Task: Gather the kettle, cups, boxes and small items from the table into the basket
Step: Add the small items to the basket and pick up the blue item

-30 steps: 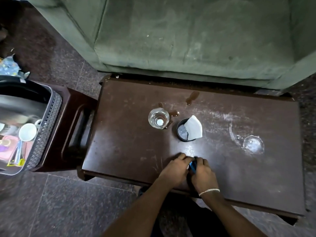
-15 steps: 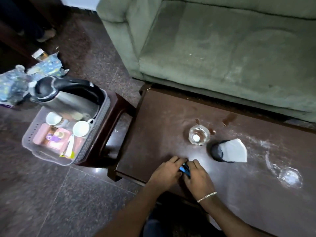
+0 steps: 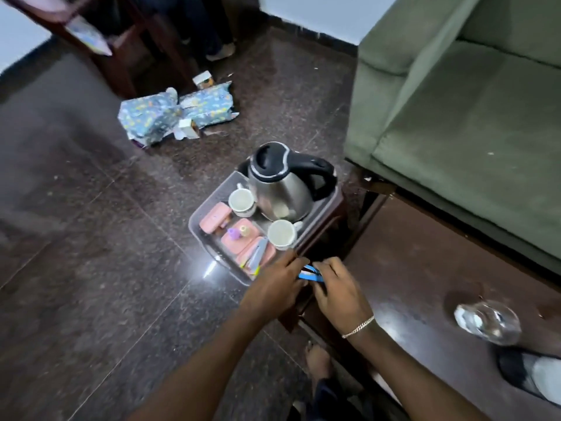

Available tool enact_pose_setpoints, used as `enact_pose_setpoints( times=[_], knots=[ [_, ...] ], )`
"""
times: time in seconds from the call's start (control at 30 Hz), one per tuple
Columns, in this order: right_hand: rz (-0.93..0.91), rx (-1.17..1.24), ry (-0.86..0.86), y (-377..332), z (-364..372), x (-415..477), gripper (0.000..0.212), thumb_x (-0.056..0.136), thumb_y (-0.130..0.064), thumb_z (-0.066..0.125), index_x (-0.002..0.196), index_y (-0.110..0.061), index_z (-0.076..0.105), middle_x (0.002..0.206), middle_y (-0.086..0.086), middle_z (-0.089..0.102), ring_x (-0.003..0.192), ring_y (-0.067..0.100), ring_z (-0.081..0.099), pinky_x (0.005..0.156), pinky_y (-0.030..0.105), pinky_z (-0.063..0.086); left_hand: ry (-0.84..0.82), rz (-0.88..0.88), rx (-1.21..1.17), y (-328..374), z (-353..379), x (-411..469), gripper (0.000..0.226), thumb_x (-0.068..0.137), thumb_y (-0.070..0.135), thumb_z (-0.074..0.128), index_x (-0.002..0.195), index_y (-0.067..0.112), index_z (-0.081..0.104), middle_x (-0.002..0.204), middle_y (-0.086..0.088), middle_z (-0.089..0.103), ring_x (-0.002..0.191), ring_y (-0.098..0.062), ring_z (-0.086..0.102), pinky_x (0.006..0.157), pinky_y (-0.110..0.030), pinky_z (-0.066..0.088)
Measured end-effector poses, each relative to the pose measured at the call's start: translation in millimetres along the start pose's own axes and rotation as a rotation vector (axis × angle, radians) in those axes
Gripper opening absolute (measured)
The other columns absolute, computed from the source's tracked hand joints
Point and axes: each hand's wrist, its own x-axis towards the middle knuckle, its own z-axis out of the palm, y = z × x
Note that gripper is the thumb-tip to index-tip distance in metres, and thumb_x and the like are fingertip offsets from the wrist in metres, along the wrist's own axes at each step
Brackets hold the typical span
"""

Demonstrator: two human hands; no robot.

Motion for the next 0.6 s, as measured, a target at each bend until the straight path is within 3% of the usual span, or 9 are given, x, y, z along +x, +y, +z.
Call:
enact_pose_setpoints(
  times=[0.2, 0.47, 0.6],
  knots=[
    [-0.206, 0.002, -0.084, -65.4, 31.2, 67.3, 0.039, 0.087, -0.009, 0.066, 0.126, -0.004, 0.063, 0.111, 0.014, 0.059, 0.100, 0.034, 0.062, 0.091, 0.044, 0.053, 0.100, -0.178, -0.040, -76.3, -53.0, -22.2, 0.045, 0.092, 0.013, 0.069, 0.136, 0.009, 0.061, 0.129, -0.011, 0.058, 0.102, -0.036, 0.068, 0.087, -0.046, 0.055],
    [-0.387, -0.246, -0.181, -126.2, 70.5, 159.2, 0.035, 0.084, -0.008, 0.065, 0.119, -0.010, 0.062, 0.112, 0.012, 0.059, 0.100, 0.033, 0.061, 0.088, 0.045, 0.050, 0.273, -0.354, -0.033, -145.4, -89.5, -16.2, 0.036, 0.090, 0.017, 0.075, 0.123, 0.004, 0.067, 0.122, -0.014, 0.064, 0.105, -0.037, 0.067, 0.085, -0.048, 0.057],
    [-0.416, -0.349, -0.256, -142.1, 83.4, 193.9, 0.030, 0.080, -0.012, 0.068, 0.110, -0.012, 0.060, 0.111, 0.008, 0.055, 0.097, 0.033, 0.062, 0.072, 0.045, 0.052, 0.289, -0.468, 0.083, -164.0, -91.2, -2.0, 0.031, 0.094, 0.026, 0.068, 0.118, 0.006, 0.068, 0.115, -0.013, 0.060, 0.110, -0.035, 0.059, 0.083, -0.050, 0.054]
  ],
)
